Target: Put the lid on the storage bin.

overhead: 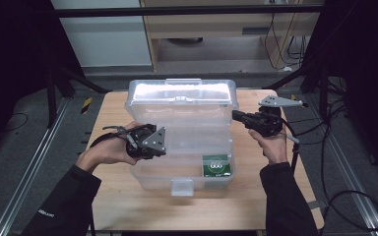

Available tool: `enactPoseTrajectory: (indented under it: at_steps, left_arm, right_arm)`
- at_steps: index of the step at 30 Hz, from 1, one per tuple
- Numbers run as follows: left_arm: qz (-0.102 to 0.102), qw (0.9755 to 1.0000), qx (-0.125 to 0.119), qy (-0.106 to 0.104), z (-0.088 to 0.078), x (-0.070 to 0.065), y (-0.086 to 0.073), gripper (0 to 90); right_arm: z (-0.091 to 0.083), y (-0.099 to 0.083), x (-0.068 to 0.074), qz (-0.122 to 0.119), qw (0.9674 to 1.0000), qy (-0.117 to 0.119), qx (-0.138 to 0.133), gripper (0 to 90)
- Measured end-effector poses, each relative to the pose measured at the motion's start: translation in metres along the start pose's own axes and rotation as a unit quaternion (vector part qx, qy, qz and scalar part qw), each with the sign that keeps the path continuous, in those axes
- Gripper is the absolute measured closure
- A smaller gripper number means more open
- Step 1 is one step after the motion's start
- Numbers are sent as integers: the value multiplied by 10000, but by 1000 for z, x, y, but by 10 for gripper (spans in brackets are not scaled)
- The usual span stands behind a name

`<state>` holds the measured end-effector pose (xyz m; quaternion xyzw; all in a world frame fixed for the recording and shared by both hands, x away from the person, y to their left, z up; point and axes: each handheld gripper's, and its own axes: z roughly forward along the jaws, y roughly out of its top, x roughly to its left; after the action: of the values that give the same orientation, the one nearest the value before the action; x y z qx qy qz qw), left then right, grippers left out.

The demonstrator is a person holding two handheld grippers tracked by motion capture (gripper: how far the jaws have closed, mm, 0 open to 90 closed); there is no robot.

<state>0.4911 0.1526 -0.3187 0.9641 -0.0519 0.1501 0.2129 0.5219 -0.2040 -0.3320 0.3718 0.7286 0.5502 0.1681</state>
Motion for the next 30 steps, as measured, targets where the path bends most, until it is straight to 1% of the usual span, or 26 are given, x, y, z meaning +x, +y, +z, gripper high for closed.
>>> enactPoseTrajectory:
  at_steps: [3, 5, 10, 12, 13, 16, 18, 19, 20, 21, 22, 23, 24, 25, 27, 29, 30]
  left_arm:
    - [-24, 10000, -13, -23, 1, -1, 0, 848]
    - [1, 10000, -13, -16, 1, -1, -1, 846]
    - [1, 10000, -4, -26, 1, -2, -1, 842]
    - [-30, 10000, -13, -41, 2, -2, -1, 839]
    - [-23, 10000, -32, -42, 2, -2, -1, 837]
    - [-84, 9999, -96, -68, 2, 0, -1, 824]
    - [-110, 9998, -136, -70, 3, 1, -1, 810]
    - [-117, 9998, -149, -54, 3, 1, -1, 788]
    - [-116, 9998, -174, -45, 3, 1, -1, 788]
    - [-145, 9996, -241, -43, 3, 1, 0, 760]
    - [-181, 9994, -307, -42, 4, 1, 0, 760]
    - [-220, 9991, -354, -49, 4, 1, 0, 724]
    - [-267, 9988, -415, -55, 4, 1, 1, 724]
    - [-357, 9980, -514, -47, 5, 1, 1, 701]
    - [-411, 9974, -580, -63, 4, 1, 2, 680]
    - [-482, 9963, -704, -49, 5, 1, 4, 646]
    - [-508, 9959, -742, -45, 5, 1, 4, 646]
  right_arm:
    - [0, -1, 1, -8, 10000, 47, 37, 900]
    - [-1, -4, 2, 5, 9999, 98, 53, 900]
    - [-2, -6, 3, -6, 9999, 128, 79, 900]
    - [-3, -6, 3, -20, 9999, 121, 84, 899]
    - [-3, -7, 3, -6, 9998, 149, 92, 899]
    - [-3, -8, 3, -3, 9998, 188, 108, 894]
    - [-3, -8, 4, -9, 9998, 179, 106, 891]
    - [-3, -8, 4, -9, 9998, 175, 109, 892]
    - [-3, -8, 4, -9, 9998, 175, 109, 892]
    - [-2, -8, 4, -5, 9998, 187, 119, 892]
    - [-2, -8, 4, -5, 9998, 187, 119, 892]
    - [-2, -8, 4, -13, 9997, 194, 121, 893]
    - [-2, -8, 4, -13, 9997, 194, 121, 893]
    - [-2, -8, 4, -5, 9997, 205, 114, 893]
    - [-3, -8, 5, 4, 9997, 214, 111, 895]
    - [-3, -8, 5, -4, 9997, 209, 105, 897]
    - [-3, -8, 5, -4, 9997, 209, 105, 897]
